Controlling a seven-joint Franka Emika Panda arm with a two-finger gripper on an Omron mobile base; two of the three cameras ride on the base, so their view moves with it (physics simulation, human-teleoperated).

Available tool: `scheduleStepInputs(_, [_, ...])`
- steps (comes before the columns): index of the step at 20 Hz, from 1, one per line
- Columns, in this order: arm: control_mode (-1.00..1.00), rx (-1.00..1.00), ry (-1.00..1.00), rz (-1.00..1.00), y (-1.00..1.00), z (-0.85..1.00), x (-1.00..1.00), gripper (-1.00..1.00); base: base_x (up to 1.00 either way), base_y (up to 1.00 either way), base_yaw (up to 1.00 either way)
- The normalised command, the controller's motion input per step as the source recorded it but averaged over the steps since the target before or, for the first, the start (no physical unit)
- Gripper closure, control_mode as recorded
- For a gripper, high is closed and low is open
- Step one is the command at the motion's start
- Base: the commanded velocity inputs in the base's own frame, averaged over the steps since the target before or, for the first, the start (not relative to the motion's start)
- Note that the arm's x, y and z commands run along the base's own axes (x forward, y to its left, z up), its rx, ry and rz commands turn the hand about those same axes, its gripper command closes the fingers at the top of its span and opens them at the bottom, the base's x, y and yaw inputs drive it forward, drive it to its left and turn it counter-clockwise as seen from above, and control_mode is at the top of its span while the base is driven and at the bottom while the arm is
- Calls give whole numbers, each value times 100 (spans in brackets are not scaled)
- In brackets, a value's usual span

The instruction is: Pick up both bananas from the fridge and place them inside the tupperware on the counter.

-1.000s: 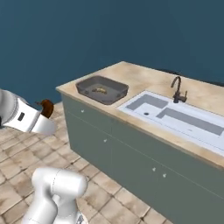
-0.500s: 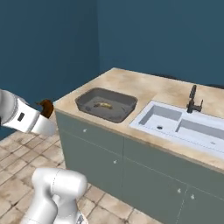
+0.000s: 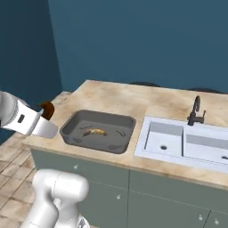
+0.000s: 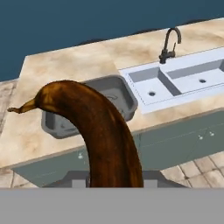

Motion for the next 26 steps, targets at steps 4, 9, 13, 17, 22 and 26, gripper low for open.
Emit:
scheduleStepInputs(4, [100,0,0,0,0,0,0,100,88,36,-29])
scheduleStepInputs(9, [-100,-1,46,13,-1,-11,72,100,0,0,0])
scheduleStepInputs(13, [-100,0,1,94,-27,-41,22,100,0,0,0])
scheduleStepInputs(17, [-100,0,-1,100,-29,-53,1,100,0,0,0])
scheduleStepInputs(22, [-100,-12,16,100,-20,-50,4,100,0,0,0])
scheduleStepInputs(26, [-100,-24,35,78,-7,-37,18,100,0,0,0])
